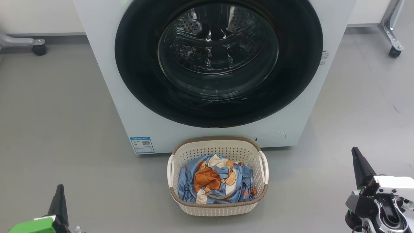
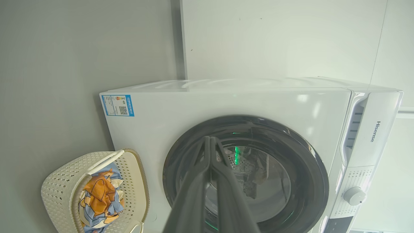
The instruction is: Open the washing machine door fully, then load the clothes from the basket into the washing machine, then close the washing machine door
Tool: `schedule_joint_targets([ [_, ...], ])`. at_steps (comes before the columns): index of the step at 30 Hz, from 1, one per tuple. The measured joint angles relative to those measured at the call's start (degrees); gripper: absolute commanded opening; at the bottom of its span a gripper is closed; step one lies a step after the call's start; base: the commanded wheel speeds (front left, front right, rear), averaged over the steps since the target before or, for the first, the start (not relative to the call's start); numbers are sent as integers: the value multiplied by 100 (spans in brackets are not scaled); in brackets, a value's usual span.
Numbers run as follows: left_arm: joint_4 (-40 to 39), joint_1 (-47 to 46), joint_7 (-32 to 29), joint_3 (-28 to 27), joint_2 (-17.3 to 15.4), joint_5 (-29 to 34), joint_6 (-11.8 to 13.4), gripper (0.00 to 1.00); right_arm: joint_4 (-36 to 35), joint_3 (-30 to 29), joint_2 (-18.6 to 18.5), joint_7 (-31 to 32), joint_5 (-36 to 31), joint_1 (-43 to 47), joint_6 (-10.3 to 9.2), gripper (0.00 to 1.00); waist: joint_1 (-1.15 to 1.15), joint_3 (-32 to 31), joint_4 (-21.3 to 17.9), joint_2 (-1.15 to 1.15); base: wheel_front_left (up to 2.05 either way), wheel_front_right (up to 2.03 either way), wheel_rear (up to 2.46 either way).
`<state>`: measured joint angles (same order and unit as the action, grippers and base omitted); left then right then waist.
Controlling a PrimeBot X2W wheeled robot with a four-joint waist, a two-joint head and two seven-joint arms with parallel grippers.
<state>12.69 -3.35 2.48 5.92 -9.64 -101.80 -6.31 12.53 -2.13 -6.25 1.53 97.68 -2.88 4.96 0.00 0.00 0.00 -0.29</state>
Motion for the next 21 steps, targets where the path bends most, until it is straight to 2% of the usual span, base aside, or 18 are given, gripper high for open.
schedule_joint_targets([
  [11,15,5,0,0,8,0,0,0,11,-1,5,-1,-30,9,0,0,0,0,0,0,0,0,0],
  [12,65,21,2,3,36,0,-1,100,56,5,24,-1,-30,41,0,100,0,0,0,0,0,0,0],
  [14,176,109,5,25,130,0,-1,100,182,22,111,-2,-30,154,-3,100,0,0,0,0,0,0,0],
  [15,245,155,5,30,180,0,-1,0,258,29,152,-2,-30,213,-4,0,0,0,0,0,0,0,0],
  [16,301,205,5,37,232,0,-1,100,315,35,190,-2,-30,281,-4,100,0,0,0,0,0,0,0],
  [21,417,304,11,79,339,1,-1,100,433,35,275,-15,-30,436,-5,100,0,2,-1,0,0,0,0],
])
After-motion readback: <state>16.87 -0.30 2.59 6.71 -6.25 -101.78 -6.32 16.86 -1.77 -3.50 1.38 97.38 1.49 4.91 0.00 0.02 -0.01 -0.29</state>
